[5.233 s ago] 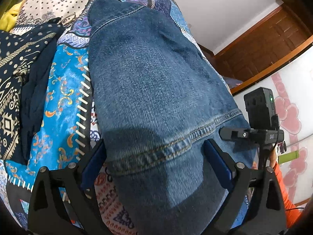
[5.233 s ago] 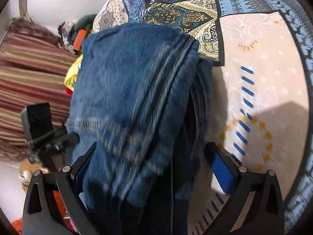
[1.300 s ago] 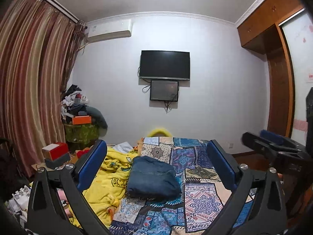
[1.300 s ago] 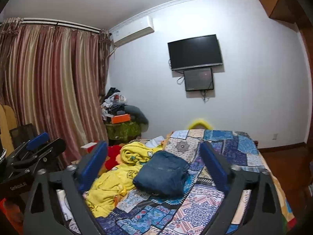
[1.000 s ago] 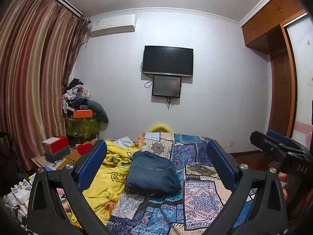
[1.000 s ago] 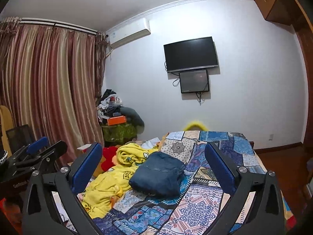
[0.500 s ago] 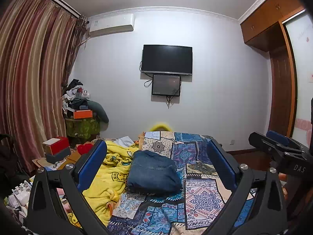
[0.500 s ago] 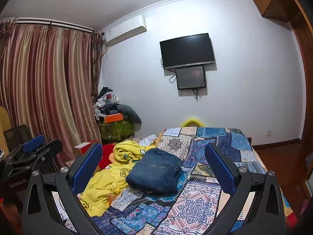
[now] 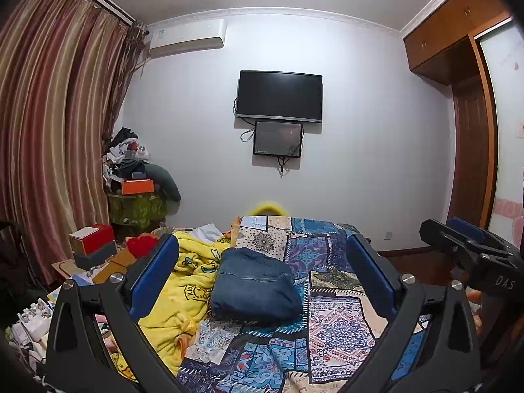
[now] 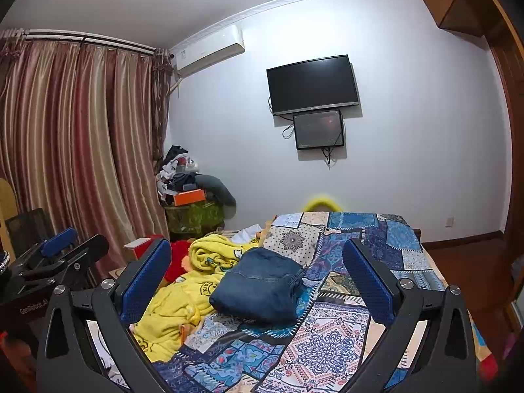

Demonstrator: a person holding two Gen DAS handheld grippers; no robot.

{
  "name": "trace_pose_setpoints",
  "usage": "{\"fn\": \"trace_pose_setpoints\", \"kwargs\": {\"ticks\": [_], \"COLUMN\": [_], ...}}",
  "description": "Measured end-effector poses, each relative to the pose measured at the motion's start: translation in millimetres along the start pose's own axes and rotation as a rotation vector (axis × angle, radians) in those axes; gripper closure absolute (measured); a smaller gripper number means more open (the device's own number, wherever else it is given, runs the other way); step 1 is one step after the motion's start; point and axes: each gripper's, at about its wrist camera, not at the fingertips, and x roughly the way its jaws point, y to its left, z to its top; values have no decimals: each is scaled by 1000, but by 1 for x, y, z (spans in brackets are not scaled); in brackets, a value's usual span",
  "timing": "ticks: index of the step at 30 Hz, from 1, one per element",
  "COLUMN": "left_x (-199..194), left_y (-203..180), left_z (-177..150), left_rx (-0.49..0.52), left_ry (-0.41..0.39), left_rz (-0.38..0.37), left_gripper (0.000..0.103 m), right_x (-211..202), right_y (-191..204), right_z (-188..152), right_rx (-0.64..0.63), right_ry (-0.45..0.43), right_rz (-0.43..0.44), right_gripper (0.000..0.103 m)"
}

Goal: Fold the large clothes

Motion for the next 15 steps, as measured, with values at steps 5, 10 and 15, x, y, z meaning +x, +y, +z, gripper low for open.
{"fn": "trace_pose_setpoints", "kwargs": {"ticks": [5, 10, 15], "left_x": [0, 1, 1], "left_y": [-1, -2, -2], "left_z": [0, -1, -1], "left_rx": [1, -1, -4], "left_ry": [2, 2, 6], "left_rz": [-1, -4, -12], "left_gripper": [1, 1, 1], "right_x": [-1, -2, -3], "right_y": [-1, -1, -2], "right_z": [1, 1, -1], "right_rx": [5, 6, 9], "right_ry": [-3, -6, -9], "right_rz": [-1, -3, -9], "right_gripper": [0, 0, 0]}}
